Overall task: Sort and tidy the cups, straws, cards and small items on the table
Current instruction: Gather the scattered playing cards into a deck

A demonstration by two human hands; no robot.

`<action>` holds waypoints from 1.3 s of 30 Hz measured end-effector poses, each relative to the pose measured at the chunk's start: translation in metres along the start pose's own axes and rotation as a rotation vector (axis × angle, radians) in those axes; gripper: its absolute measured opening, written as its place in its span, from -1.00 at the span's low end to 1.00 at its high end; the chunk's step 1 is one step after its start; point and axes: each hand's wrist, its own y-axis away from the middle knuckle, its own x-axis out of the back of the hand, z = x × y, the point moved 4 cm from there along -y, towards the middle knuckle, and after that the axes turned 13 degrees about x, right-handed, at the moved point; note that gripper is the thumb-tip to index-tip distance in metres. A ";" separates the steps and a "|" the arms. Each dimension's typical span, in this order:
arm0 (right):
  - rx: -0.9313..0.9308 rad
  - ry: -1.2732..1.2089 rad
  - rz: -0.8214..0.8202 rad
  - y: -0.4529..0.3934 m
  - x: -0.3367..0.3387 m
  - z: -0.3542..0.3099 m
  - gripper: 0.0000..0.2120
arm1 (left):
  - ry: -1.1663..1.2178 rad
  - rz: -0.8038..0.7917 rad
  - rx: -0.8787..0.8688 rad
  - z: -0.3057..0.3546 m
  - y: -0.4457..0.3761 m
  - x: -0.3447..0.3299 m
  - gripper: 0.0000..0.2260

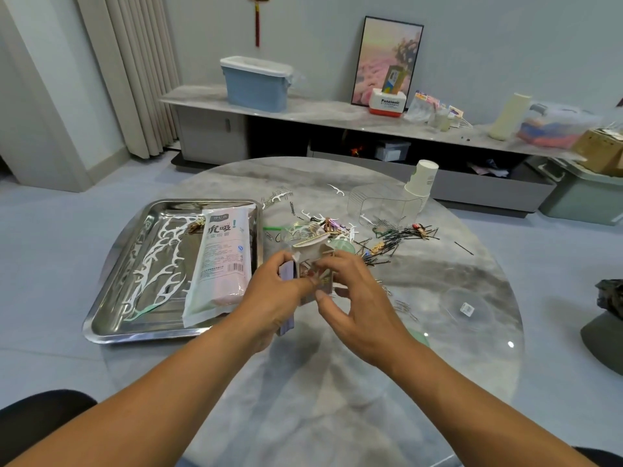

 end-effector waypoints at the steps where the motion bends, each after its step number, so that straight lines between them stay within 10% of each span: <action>1: -0.022 -0.025 0.029 0.000 0.001 -0.001 -0.65 | -0.005 -0.002 0.004 -0.002 -0.002 0.001 -0.75; 7: -0.154 -0.057 0.172 -0.003 0.010 0.000 -0.70 | -0.020 -0.020 -0.004 -0.008 -0.004 -0.001 -0.76; 16: -0.402 -0.732 0.335 -0.014 0.021 0.014 -0.80 | 0.138 -0.137 0.083 -0.015 -0.013 -0.004 -0.71; 24: -0.305 -0.423 0.333 -0.010 0.027 0.014 -0.71 | 0.219 -0.183 0.074 -0.013 -0.012 -0.010 -0.49; 39: -0.383 -0.555 0.476 0.006 0.007 0.026 -0.78 | 0.455 -0.134 0.215 -0.018 -0.012 -0.007 -0.91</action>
